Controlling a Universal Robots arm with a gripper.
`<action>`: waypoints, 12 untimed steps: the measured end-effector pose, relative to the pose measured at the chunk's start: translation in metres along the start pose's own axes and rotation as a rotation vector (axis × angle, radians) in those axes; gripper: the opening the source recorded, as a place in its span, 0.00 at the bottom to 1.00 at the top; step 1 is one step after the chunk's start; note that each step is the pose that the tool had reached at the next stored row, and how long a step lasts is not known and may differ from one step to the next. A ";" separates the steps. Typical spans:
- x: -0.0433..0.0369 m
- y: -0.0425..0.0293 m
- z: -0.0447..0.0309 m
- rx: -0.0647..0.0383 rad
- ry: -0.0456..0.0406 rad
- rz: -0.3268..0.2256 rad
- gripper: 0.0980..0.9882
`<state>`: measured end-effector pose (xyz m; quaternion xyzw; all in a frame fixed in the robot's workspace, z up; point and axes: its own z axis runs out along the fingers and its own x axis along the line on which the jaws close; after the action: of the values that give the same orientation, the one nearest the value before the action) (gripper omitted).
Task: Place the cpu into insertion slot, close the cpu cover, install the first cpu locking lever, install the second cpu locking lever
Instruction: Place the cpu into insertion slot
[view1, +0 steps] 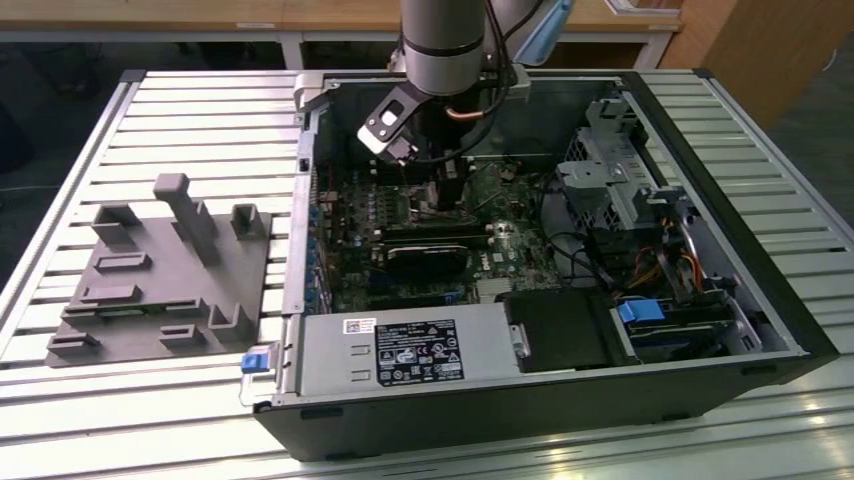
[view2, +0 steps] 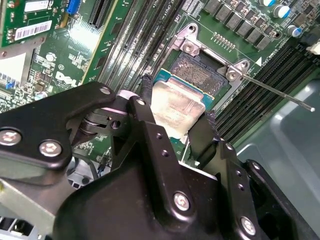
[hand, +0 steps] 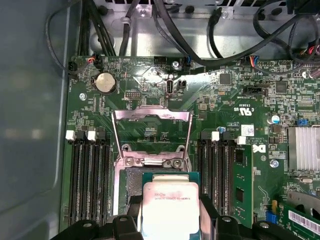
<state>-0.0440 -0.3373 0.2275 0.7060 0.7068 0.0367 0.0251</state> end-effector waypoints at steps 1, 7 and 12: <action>0.0000 -0.0001 0.0006 0.000 -0.0005 0.000 0.50; 0.0011 -0.0008 0.0079 0.000 -0.0023 0.000 0.50; 0.0039 -0.0024 0.0118 0.000 -0.0035 0.000 0.50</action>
<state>-0.0454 -0.3332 0.2156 0.7060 0.7068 0.0354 0.0263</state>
